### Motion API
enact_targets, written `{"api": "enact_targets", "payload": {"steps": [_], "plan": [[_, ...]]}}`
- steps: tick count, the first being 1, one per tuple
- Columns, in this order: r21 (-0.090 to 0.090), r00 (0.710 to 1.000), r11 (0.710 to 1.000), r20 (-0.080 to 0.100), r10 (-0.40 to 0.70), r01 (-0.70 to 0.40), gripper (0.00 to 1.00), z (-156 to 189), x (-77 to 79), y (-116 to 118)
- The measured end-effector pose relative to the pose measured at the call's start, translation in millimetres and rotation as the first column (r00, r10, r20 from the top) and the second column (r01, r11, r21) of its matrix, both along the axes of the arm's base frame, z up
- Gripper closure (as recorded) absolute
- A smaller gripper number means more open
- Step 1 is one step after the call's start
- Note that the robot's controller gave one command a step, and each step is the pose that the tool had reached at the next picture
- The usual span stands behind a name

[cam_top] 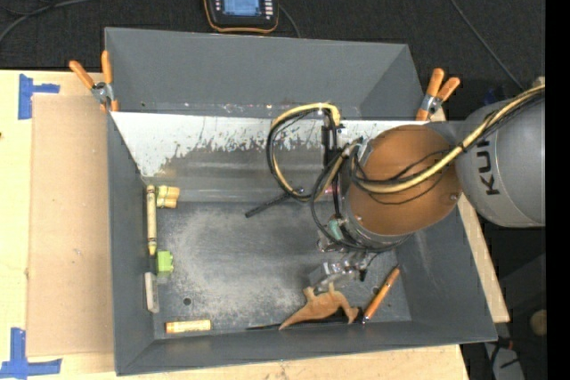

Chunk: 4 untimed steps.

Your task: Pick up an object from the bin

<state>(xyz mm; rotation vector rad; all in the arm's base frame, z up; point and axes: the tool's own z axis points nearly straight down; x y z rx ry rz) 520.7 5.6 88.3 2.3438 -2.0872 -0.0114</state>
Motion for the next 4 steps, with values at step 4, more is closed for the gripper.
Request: {"api": "enact_targets", "payload": {"steps": [4], "plan": [[0.007,0.996,0.996,-0.004,0.084,-0.084,1.00,156.7,-6.5,56.2]]}}
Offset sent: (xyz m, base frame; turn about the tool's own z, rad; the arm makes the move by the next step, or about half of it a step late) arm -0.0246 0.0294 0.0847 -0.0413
